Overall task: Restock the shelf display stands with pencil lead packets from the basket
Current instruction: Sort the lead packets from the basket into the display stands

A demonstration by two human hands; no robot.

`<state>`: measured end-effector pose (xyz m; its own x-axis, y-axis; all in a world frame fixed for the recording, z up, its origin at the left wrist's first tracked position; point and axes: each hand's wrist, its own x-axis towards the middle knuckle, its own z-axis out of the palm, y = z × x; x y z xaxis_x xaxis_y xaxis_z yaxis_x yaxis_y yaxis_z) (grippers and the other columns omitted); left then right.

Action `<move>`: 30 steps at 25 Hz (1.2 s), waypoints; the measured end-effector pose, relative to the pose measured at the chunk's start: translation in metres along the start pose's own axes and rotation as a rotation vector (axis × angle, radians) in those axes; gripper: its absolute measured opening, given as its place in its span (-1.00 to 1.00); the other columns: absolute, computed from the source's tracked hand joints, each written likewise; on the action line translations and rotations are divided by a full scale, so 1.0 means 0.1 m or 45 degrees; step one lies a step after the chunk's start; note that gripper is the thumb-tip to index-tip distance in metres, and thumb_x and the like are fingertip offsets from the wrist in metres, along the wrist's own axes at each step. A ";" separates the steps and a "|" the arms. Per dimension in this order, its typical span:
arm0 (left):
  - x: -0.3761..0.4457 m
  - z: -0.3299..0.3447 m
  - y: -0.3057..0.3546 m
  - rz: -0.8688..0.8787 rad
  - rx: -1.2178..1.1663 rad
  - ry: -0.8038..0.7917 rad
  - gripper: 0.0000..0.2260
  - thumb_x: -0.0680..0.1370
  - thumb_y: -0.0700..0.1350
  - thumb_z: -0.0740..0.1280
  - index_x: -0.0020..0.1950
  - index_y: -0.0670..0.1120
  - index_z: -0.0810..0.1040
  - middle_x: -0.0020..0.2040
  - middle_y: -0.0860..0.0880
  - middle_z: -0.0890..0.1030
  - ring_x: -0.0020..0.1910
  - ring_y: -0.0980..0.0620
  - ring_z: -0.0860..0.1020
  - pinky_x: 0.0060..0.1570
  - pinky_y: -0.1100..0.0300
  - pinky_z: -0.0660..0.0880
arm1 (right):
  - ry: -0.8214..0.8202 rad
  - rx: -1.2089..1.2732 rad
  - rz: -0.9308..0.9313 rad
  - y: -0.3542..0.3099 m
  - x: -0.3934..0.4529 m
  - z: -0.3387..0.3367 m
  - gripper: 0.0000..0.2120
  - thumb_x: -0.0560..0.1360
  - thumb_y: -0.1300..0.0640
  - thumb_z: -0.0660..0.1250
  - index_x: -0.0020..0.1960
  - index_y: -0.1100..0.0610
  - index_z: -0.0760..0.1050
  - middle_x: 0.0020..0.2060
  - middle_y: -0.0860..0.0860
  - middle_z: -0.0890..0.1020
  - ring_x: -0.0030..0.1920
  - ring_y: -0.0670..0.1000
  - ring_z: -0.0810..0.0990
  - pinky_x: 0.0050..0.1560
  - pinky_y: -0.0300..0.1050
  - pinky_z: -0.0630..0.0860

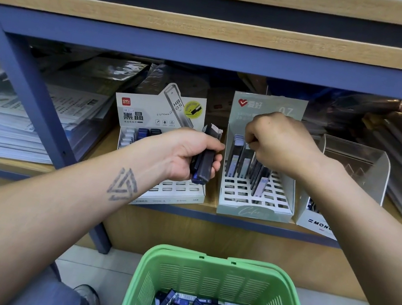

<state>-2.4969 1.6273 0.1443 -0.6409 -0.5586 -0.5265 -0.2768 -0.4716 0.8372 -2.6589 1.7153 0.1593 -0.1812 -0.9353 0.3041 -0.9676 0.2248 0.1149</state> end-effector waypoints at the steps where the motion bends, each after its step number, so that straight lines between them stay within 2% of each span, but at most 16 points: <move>1: 0.00 0.00 0.00 0.000 0.001 0.000 -0.88 0.62 -0.21 0.32 -0.11 -0.18 0.50 -0.36 -0.09 0.52 -0.45 0.04 0.48 -0.50 0.26 0.47 | -0.008 -0.012 0.007 -0.02 0.00 -0.04 -0.86 0.48 0.25 0.35 -0.03 0.04 0.60 -0.06 0.08 0.62 -0.09 0.17 0.59 -0.23 -0.10 0.38; 6: -0.01 -0.01 0.00 -0.001 0.008 0.002 -0.88 0.62 -0.21 0.32 -0.12 -0.18 0.50 -0.35 -0.08 0.51 -0.44 0.04 0.48 -0.49 0.26 0.47 | -0.032 -0.048 0.047 -0.10 -0.03 -0.13 -0.84 0.50 0.25 0.33 -0.11 0.00 0.43 -0.09 0.08 0.55 -0.17 0.13 0.46 -0.22 -0.09 0.34; 10: 0.00 0.00 -0.01 0.001 0.013 0.002 -0.87 0.62 -0.21 0.31 -0.13 -0.18 0.50 -0.36 -0.08 0.51 -0.46 0.04 0.48 -0.49 0.26 0.48 | -0.004 0.004 0.089 -0.05 0.01 -0.05 -0.87 0.50 0.24 0.35 -0.03 0.05 0.58 -0.04 0.09 0.60 -0.09 0.17 0.56 -0.19 -0.09 0.40; 14: 0.00 0.00 -0.01 0.002 0.019 -0.001 -0.86 0.62 -0.21 0.31 -0.14 -0.18 0.50 -0.38 -0.08 0.52 -0.48 0.04 0.48 -0.49 0.26 0.48 | -0.043 0.181 0.145 0.07 0.04 -0.01 -0.78 0.47 0.27 0.36 -0.02 0.01 0.67 -0.01 0.05 0.67 -0.03 0.14 0.62 -0.06 -0.01 0.61; 19: -0.01 0.02 0.00 0.001 0.019 -0.013 -0.85 0.62 -0.20 0.32 -0.14 -0.18 0.51 -0.37 -0.08 0.52 -0.47 0.05 0.49 -0.49 0.26 0.48 | -0.069 0.150 0.121 0.03 0.02 -0.06 -0.74 0.44 0.28 0.30 0.01 0.04 0.67 -0.02 0.08 0.67 -0.04 0.16 0.62 -0.04 0.00 0.63; 22: -0.03 0.02 -0.01 0.003 0.022 -0.035 -0.87 0.61 -0.20 0.34 -0.13 -0.17 0.52 -0.35 -0.07 0.53 -0.45 0.05 0.49 -0.48 0.26 0.49 | -0.075 0.241 0.152 0.05 0.02 -0.06 -0.72 0.46 0.28 0.30 0.05 0.04 0.69 0.05 0.06 0.68 0.03 0.13 0.63 0.06 0.01 0.62; 24: -0.05 0.02 -0.01 0.008 0.033 -0.081 -0.88 0.60 -0.19 0.37 -0.13 -0.16 0.53 -0.34 -0.07 0.54 -0.45 0.05 0.49 -0.47 0.26 0.49 | 0.035 0.484 0.188 0.00 0.04 -0.07 -0.74 0.53 0.25 0.32 0.13 0.05 0.68 0.07 0.01 0.70 0.08 0.05 0.64 0.11 -0.10 0.57; 25: -0.07 0.02 -0.01 0.014 0.034 -0.116 -0.88 0.59 -0.19 0.38 -0.14 -0.16 0.54 -0.33 -0.07 0.55 -0.45 0.06 0.48 -0.47 0.26 0.49 | 0.068 0.698 0.229 -0.04 0.05 -0.09 -0.76 0.56 0.22 0.32 0.17 0.05 0.66 0.04 -0.01 0.70 0.05 0.01 0.66 0.07 -0.15 0.56; 27: -0.10 0.01 -0.01 0.032 0.043 -0.187 -0.88 0.57 -0.19 0.40 -0.14 -0.16 0.54 -0.32 -0.07 0.54 -0.44 0.07 0.47 -0.47 0.26 0.49 | 0.007 1.112 0.323 -0.13 0.05 -0.13 -0.74 0.58 0.16 0.36 0.26 0.08 0.60 -0.08 0.01 0.72 -0.08 0.02 0.71 -0.06 -0.13 0.60; 30: -0.14 -0.01 -0.02 0.071 0.133 -0.221 -0.87 0.54 -0.17 0.44 -0.16 -0.16 0.54 -0.33 -0.07 0.53 -0.45 0.07 0.48 -0.48 0.25 0.48 | -0.102 1.333 0.396 -0.16 0.02 -0.12 -0.71 0.55 0.17 0.44 0.26 0.13 0.59 -0.11 0.04 0.72 -0.16 -0.02 0.70 -0.23 -0.22 0.58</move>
<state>-2.4865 1.6352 0.1493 -0.7686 -0.4514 -0.4534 -0.3044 -0.3653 0.8797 -2.6421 1.7129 0.1695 -0.4178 -0.9014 0.1141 -0.5407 0.1457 -0.8285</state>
